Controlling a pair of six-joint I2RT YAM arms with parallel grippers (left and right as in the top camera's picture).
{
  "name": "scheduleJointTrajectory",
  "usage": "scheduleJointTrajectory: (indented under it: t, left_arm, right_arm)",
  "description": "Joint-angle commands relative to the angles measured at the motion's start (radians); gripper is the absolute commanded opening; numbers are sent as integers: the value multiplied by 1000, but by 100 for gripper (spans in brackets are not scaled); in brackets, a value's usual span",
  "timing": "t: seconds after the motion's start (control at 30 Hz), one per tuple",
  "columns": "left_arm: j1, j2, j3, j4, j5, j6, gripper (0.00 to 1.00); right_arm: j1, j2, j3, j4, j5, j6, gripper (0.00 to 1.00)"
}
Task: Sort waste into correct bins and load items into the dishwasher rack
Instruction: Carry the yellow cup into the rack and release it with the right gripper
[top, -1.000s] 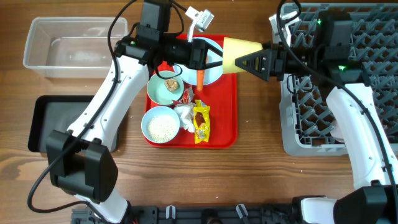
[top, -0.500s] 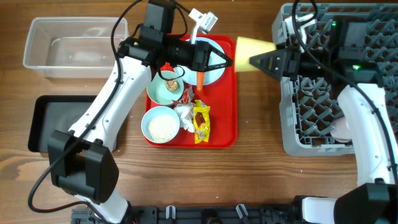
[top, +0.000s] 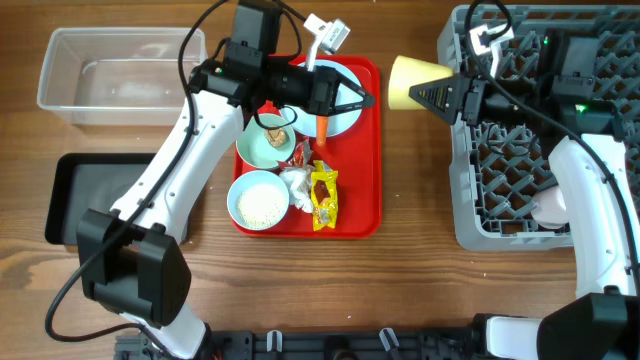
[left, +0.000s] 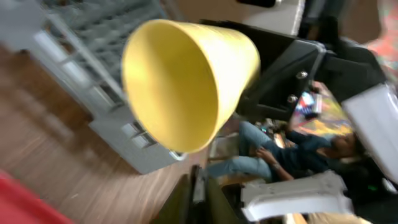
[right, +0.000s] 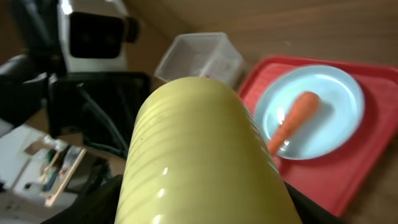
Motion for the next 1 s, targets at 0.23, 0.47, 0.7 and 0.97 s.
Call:
scheduleJointTrajectory:
  t: [0.23,0.47,0.7,0.97]
  left_arm:
    - [6,-2,6,-183,-683,17,100]
    - [6,-2,6,-182,-704,17,100]
    - [6,-2,6,-182,-704,17,100]
    - [6,-2,6,-182,-704,17,100]
  right_arm:
    - [-11,-62,238,-359,642,33,58]
    - [-218,-63,281,-535,760,76,57]
    - [-399,-63,281,-640,962,154,57]
    - [-546,-61,281,-619,1076,220,55]
